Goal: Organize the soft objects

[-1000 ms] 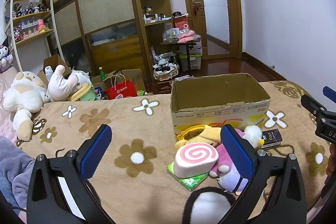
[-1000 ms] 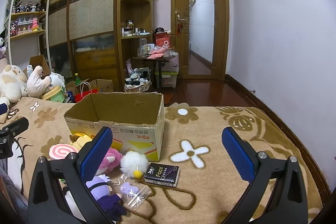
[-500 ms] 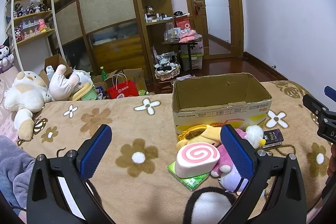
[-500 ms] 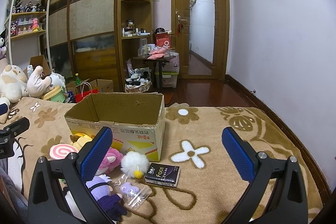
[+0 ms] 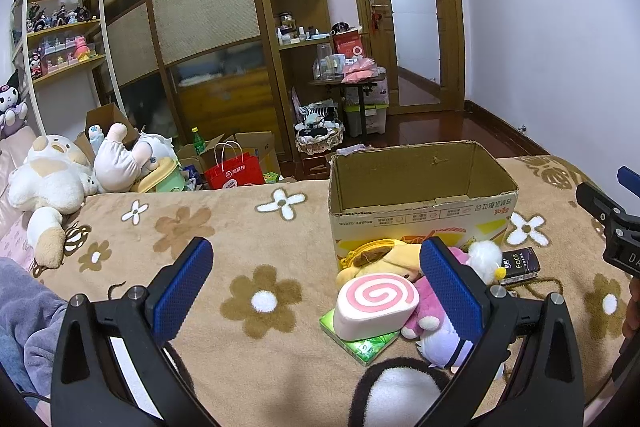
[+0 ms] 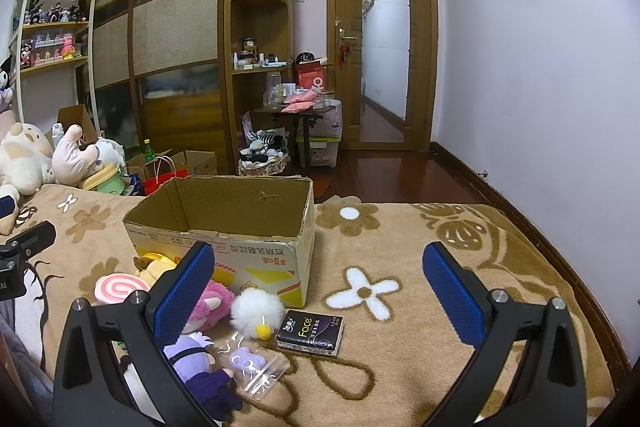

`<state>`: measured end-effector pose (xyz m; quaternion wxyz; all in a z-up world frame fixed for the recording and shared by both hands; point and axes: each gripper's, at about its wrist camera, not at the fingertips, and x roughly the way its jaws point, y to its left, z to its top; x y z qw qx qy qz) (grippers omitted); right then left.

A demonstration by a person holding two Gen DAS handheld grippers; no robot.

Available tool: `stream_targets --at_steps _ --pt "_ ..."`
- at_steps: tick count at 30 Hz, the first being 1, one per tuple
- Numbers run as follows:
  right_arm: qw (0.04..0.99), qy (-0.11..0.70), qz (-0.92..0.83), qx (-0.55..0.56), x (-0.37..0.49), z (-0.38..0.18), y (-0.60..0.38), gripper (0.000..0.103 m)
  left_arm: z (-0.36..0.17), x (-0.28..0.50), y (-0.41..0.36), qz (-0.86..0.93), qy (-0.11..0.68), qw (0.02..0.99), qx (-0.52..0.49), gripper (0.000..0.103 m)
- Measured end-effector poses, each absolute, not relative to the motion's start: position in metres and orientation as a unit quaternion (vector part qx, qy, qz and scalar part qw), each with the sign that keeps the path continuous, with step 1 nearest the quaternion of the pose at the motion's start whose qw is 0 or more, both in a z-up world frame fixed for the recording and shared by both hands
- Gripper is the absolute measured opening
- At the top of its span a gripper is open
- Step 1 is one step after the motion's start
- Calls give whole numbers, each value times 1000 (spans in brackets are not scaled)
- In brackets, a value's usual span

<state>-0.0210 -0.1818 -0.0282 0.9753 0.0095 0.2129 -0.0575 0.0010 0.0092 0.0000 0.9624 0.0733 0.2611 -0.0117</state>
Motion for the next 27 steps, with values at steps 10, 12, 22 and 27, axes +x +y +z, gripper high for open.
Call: stream_targets --at_steps 10,12,22,27 --pt "975 213 -58 9 -21 -28 -182 103 0 1 9 -12 261 962 73 102" --pt "975 213 -57 10 -21 -28 -182 103 0 1 9 -12 262 962 73 102" --pt "975 213 -57 10 -21 -28 -182 103 -2 1 8 -12 263 962 74 102" --pt "975 214 -58 9 -21 -28 -182 103 -2 1 8 -13 265 961 74 102"
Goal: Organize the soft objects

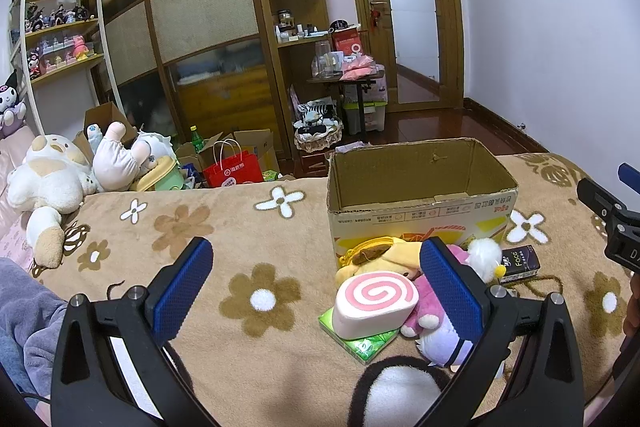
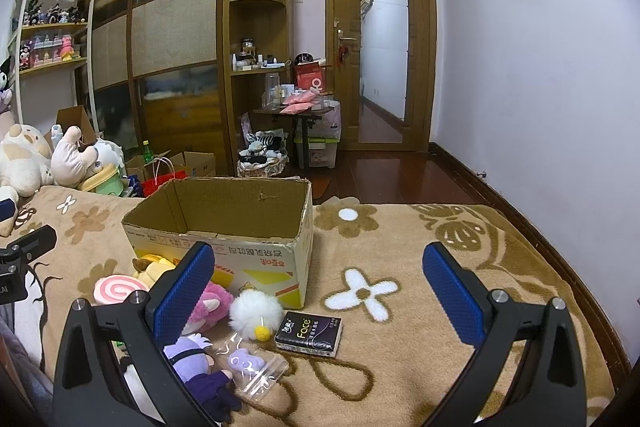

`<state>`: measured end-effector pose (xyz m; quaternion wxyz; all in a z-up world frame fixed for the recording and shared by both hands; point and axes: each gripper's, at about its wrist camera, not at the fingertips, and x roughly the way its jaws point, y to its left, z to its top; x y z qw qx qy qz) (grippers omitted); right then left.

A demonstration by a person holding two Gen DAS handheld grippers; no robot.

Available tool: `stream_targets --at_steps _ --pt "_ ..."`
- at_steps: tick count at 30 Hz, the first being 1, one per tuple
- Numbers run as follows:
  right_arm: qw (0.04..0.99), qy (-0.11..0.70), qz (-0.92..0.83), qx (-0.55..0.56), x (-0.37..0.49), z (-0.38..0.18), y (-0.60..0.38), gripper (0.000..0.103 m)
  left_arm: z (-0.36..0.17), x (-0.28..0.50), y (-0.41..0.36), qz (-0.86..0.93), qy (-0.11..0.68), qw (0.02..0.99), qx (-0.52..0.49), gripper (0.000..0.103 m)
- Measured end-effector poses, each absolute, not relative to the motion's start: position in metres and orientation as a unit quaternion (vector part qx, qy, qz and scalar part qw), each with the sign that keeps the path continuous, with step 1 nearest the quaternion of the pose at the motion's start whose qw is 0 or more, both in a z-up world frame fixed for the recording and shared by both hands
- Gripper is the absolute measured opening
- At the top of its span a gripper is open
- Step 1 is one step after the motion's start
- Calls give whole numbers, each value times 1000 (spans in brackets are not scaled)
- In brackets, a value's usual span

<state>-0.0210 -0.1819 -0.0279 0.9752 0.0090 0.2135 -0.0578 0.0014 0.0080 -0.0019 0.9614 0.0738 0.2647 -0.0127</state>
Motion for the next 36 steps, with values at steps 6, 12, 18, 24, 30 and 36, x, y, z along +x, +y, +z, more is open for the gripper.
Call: stream_targets --at_steps 6,12,18,24,30,36 --pt "975 213 -58 9 -21 -28 -182 103 -3 2 6 -15 270 960 74 102" --pt "974 219 -58 10 -19 -30 -183 103 -5 9 6 -16 285 955 73 102" --pt "970 235 -65 3 -8 -31 -186 103 -10 28 11 -21 317 946 58 102" --pt "961 267 -71 28 15 -43 -199 103 -18 50 5 -26 343 937 59 102" --pt "947 309 -76 36 42 -64 -208 103 -33 69 -6 -38 373 924 69 102" --pt "927 364 -76 53 62 -92 -214 103 -52 88 -18 -46 409 908 76 102"
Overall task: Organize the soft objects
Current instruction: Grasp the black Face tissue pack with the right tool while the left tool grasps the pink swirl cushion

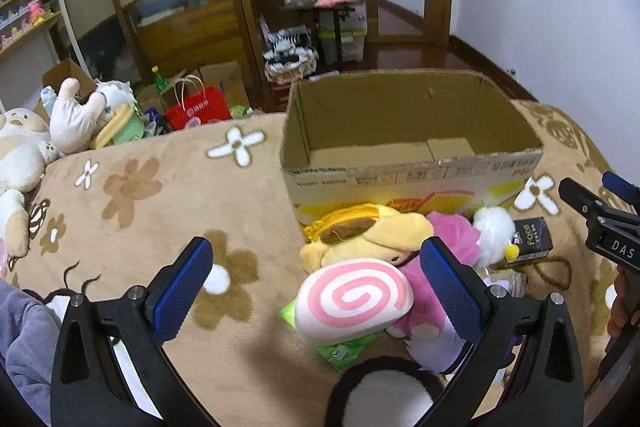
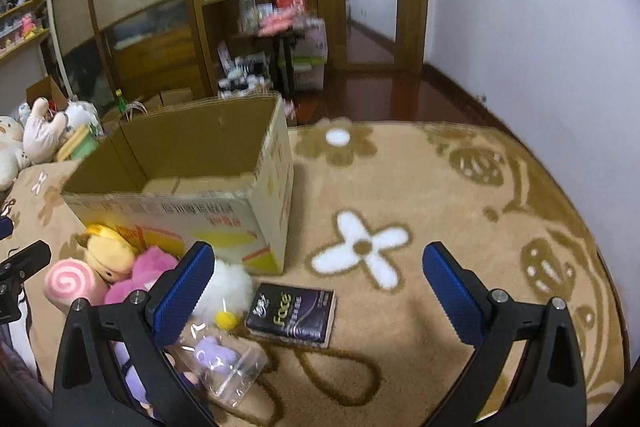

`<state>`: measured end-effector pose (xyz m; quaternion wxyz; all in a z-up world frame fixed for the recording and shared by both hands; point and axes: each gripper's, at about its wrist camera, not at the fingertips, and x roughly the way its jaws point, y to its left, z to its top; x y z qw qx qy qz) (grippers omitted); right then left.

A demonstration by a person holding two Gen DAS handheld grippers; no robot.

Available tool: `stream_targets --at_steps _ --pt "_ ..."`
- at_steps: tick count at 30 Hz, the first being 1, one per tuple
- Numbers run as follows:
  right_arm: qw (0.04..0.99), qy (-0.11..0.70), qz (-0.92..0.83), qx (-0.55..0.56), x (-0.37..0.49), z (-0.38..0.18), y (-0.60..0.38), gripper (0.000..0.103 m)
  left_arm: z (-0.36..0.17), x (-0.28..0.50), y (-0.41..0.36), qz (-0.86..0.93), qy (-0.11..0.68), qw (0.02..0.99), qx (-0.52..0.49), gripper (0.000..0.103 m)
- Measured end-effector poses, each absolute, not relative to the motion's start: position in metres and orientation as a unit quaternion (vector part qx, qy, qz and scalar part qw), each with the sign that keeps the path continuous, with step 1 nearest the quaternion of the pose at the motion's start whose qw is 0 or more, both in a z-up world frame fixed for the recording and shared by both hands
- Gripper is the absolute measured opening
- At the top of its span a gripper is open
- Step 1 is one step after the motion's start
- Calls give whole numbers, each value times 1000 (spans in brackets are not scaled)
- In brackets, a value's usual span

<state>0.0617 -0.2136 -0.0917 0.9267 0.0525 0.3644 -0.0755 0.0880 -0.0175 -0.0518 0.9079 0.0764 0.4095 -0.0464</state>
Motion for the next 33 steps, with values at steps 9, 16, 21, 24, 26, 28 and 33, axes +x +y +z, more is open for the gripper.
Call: stream_targets --at_steps 9,16,21,24,26,28,33 --pt "899 427 -76 55 77 -127 -215 103 -80 102 -28 -57 456 884 88 102" --pt "876 471 -80 70 90 -152 -225 101 -102 109 -35 -62 485 866 108 102" --pt "864 492 -78 72 97 -166 -226 101 -113 111 -36 -61 498 859 101 102" --pt "862 496 -72 80 99 -170 -227 101 -114 111 -34 -60 506 856 89 102" --pt "862 496 -69 81 101 -171 -226 101 -116 114 -31 -61 513 853 76 102" --pt "861 497 -67 81 102 -172 -225 101 -117 115 -28 -60 517 851 70 102" --pt "861 498 -62 82 105 -173 -223 101 -117 117 -25 -64 525 847 55 99"
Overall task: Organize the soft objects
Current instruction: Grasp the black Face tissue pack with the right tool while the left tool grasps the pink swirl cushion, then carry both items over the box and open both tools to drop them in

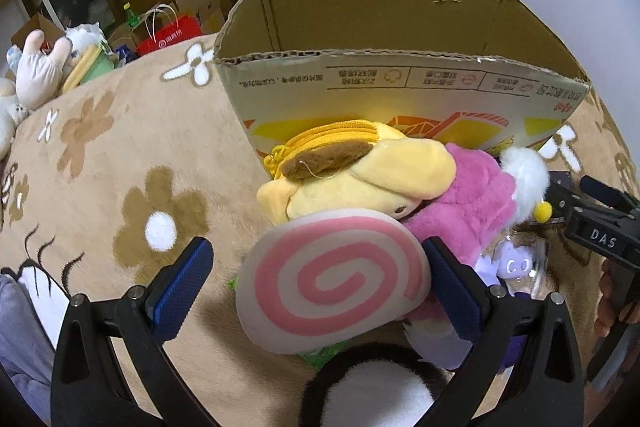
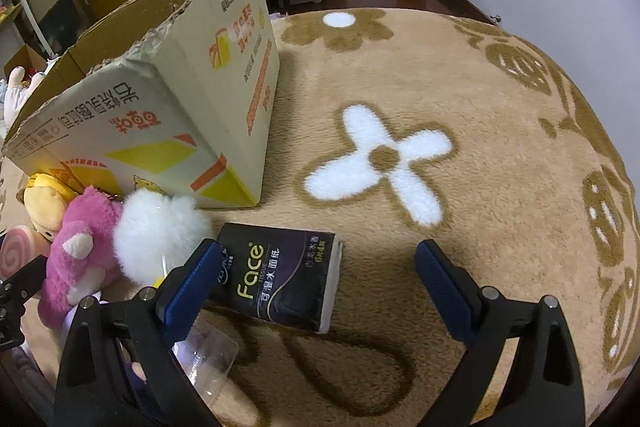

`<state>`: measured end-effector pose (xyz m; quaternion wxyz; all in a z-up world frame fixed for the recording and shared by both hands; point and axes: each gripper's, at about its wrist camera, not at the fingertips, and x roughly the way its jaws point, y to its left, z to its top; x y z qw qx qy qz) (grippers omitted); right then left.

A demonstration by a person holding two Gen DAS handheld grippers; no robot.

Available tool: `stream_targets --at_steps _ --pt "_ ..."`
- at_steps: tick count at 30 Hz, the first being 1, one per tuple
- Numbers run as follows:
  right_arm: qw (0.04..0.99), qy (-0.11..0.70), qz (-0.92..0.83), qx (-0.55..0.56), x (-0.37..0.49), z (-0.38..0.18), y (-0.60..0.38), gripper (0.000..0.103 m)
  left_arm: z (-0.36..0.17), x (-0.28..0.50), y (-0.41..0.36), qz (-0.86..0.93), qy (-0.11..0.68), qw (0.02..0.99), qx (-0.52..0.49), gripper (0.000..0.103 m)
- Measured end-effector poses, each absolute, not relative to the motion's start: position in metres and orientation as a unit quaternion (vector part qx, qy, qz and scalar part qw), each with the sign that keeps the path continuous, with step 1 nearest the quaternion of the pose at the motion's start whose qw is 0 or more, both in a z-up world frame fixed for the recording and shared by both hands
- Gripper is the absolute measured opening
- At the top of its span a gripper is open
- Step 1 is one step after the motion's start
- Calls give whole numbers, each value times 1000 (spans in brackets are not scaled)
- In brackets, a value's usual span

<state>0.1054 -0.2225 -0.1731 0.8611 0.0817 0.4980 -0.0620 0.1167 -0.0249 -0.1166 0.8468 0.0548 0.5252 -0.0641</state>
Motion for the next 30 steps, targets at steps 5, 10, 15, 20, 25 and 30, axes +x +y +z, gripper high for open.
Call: stream_targets --at_steps 5,10,15,20,25,30 --pt "859 505 -42 78 109 -177 -214 101 -117 118 -22 -75 538 839 37 88" --pt "856 512 -36 61 107 -180 -205 99 -116 116 -22 -86 544 834 32 76" --pt "854 516 -38 55 107 -180 -203 91 -116 112 -22 -89 543 834 33 72" --pt "853 518 -45 46 104 -181 -200 80 -115 110 -25 -88 542 835 39 69" --pt "853 517 -50 50 102 -180 -206 70 -114 107 -28 -86 539 837 45 67" --pt "854 516 -51 51 104 -179 -211 69 -114 106 -29 -83 536 839 47 64"
